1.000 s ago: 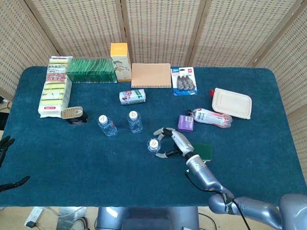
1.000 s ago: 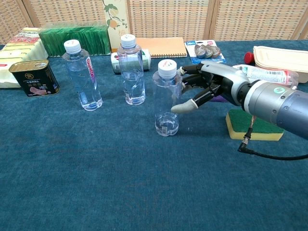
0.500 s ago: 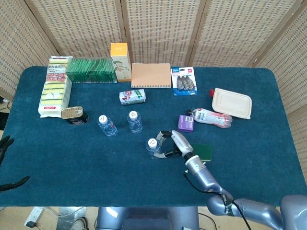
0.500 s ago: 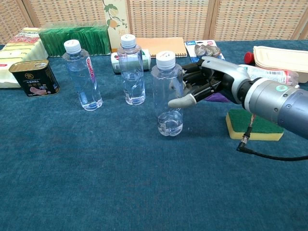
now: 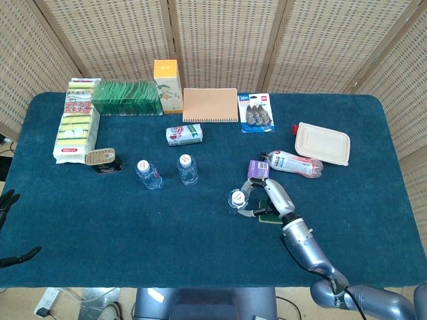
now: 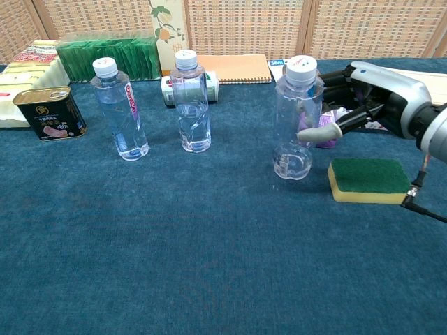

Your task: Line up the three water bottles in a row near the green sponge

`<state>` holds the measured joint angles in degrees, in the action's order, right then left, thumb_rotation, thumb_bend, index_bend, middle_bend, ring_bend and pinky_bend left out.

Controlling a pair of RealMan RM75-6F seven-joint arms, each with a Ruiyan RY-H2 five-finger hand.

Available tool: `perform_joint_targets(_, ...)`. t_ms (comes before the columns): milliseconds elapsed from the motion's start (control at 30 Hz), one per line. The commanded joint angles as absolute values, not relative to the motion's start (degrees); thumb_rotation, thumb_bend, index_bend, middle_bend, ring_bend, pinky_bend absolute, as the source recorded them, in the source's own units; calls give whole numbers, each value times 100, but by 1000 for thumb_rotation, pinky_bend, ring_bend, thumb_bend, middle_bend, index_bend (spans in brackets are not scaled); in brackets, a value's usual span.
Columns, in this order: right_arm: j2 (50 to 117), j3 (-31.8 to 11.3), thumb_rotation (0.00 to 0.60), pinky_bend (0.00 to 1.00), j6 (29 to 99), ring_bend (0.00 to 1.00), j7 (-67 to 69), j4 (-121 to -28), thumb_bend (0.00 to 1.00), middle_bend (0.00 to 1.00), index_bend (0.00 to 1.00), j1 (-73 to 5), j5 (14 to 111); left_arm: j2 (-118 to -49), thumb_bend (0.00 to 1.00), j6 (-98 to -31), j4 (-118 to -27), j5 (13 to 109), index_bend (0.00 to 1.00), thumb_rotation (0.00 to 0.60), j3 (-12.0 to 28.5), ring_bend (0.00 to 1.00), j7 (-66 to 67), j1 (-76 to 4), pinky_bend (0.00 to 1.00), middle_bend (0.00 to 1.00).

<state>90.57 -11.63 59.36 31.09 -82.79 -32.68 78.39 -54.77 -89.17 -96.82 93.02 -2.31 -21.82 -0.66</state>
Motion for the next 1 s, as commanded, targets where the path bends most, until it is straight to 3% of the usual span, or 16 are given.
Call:
perform_joint_targets(33, 9033, -1109, 600, 215, 5958, 438, 3098, -8287, 178, 626, 574, -3240, 7887, -5476, 56, -8914, -9704, 9332, 0, 600, -247, 0, -2155, -71, 11, 0)
perform_joint_targets(733, 9046, -889, 600, 210, 5899, 428, 3118, -8011, 182, 623, 575, -3102, 7867, -5465, 56, -8954, -9675, 9313, 0, 600, -249, 0, -2228, -58, 11, 0)
perform_joint_targets(833, 9021, -841, 600, 199, 5945, 389, 3168, -7955, 184, 564, 537, -3073, 7958, -5463, 56, -8952, -9673, 9303, 0, 600, -247, 0, -2241, -59, 12, 0)
perform_joint_targets(1000, 8913, -684, 600, 143, 5970, 206, 3283, -7890, 194, 300, 345, -3045, 8195, -5459, 55, -8953, -9675, 9310, 0, 600, -250, 0, -2252, -60, 11, 0)
